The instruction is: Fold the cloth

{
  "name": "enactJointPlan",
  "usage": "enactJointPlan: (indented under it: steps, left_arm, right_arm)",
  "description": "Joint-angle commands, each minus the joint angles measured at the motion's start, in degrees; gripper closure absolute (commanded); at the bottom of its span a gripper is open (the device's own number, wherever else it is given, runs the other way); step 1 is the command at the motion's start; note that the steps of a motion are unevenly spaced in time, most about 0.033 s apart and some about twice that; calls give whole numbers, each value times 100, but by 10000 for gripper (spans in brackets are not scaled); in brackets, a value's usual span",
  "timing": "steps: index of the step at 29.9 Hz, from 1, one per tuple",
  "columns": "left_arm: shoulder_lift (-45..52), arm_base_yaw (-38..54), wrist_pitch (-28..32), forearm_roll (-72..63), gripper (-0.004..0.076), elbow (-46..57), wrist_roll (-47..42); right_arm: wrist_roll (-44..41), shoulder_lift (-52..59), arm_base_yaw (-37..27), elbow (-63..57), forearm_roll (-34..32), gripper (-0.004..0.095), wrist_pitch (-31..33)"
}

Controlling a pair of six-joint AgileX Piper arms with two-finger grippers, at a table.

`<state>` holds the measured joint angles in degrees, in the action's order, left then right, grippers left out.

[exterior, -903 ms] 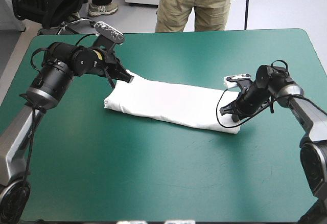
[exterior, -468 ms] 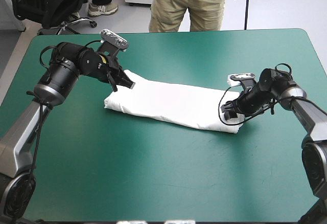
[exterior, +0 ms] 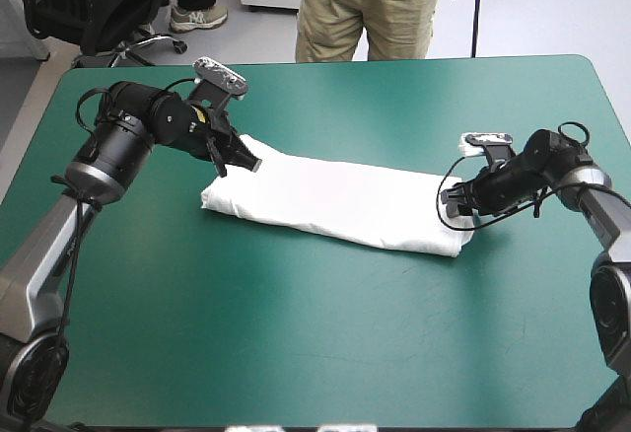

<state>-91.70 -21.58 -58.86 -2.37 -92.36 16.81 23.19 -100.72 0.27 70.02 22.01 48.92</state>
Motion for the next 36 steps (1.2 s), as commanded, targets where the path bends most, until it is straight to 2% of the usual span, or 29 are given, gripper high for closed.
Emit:
enactJointPlan:
  steps: [1, 7, 10, 14, 17, 19, 20, 27, 31, 36]
  left_arm:
    - [195, -13, 323, -326, 741, -159, -85]
    - [47, -13, 457, -351, 741, -146, -30]
    - [-4, -13, 519, -298, 741, -138, -30]
    - [-42, -13, 483, -286, 741, -134, -30]
    - [-42, -13, 429, -149, 741, -122, -30]
    - [13, -13, 329, 79, 741, -122, -104]
    - [30, -13, 294, 197, 741, -122, -159]
    - [555, -13, 136, 746, 741, -122, -369]
    - [909, -13, 10, 1155, 741, -122, -535]
    - [1371, -13, -246, 1789, 741, -122, -814]
  right_arm:
    - [227, 135, -55, 46, 327, 331, -10]
    - [533, 64, -55, -16, 644, 332, -208]
    - [782, -79, -55, -16, 926, 381, -196]
    - [918, -365, -55, -16, 1030, 539, -158]
    - [1068, -543, -55, -16, 1030, 726, -158]
    - [1167, -580, -55, -16, 1083, 900, -158]
    - [1207, -580, -55, -16, 1131, 920, -168]
    - [1552, -174, 52, 53, 1670, 923, -106]
    - [1474, 190, 302, 232, 1645, 923, -50]
    - [1028, 289, 782, 847, 1305, 923, 260]
